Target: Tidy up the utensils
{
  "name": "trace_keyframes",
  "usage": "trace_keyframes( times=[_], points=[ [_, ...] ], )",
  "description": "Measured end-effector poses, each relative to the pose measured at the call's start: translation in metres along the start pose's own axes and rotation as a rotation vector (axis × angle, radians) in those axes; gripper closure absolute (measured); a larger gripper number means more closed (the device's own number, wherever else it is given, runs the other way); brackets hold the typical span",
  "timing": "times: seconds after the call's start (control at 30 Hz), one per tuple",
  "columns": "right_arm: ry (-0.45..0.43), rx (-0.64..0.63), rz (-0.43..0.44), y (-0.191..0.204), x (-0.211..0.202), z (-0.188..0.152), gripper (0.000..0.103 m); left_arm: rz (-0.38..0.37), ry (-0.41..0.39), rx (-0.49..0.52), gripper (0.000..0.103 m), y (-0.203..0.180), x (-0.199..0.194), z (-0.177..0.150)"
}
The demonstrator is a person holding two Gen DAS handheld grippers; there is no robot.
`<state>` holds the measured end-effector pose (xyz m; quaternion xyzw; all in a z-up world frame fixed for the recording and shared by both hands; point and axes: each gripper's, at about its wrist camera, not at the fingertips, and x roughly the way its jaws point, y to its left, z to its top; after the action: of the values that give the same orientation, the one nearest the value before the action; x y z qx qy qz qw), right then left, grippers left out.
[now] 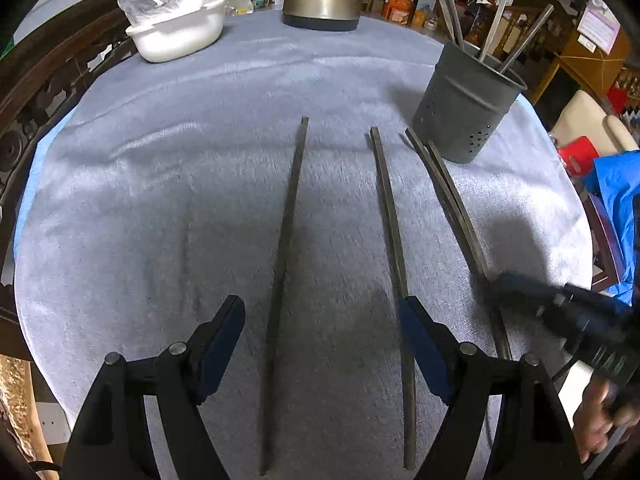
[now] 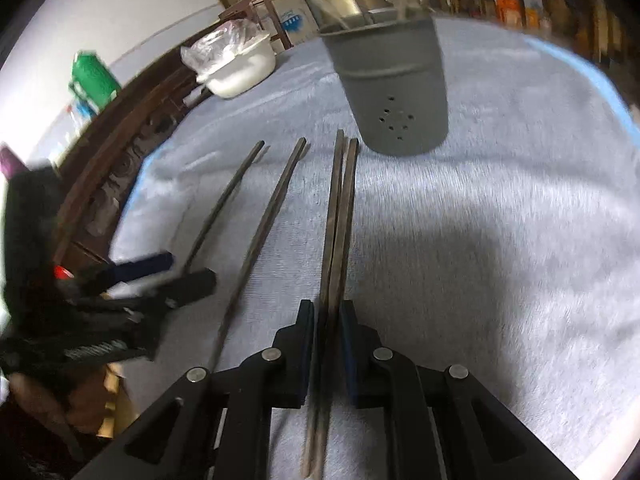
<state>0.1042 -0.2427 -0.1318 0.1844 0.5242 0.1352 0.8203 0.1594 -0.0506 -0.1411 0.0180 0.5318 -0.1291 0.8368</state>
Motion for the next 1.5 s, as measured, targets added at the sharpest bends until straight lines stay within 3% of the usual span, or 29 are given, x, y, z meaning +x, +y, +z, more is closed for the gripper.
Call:
trace_keyframes(
  times=[0.1, 0.23, 0.63, 0.83, 1.17, 1.5],
  points=[
    [-0.052, 0.067, 0.038, -0.007, -0.006, 0.014, 0.087, 0.008, -0.005, -0.009, 0.022, 0.003, -0.004, 0.0],
    [-0.105, 0.066, -0.006, -0.007, 0.001, 0.033, 0.085, 0.02, -0.006, -0.02, 0.022, 0.005, -0.004, 0.002],
    [-0.072, 0.05, -0.123, -0.01, 0.031, 0.049, 0.088, 0.018, 0.007, -0.018, 0.022, 0.006, 0.0, 0.005],
    [-0.068, 0.079, -0.109, -0.018, 0.027, 0.056, 0.088, 0.007, 0.016, -0.024, 0.022, 0.006, 0.003, 0.009],
    [-0.03, -0.009, -0.152, -0.002, 0.047, 0.07, 0.088, -0.008, 0.029, -0.04, 0.022, 0.01, 0.007, 0.017],
    [0.029, 0.059, -0.16, -0.015, 0.031, 0.054, 0.093, 0.056, -0.007, -0.015, 0.022, 0.013, 0.0, 0.015]
  ],
)
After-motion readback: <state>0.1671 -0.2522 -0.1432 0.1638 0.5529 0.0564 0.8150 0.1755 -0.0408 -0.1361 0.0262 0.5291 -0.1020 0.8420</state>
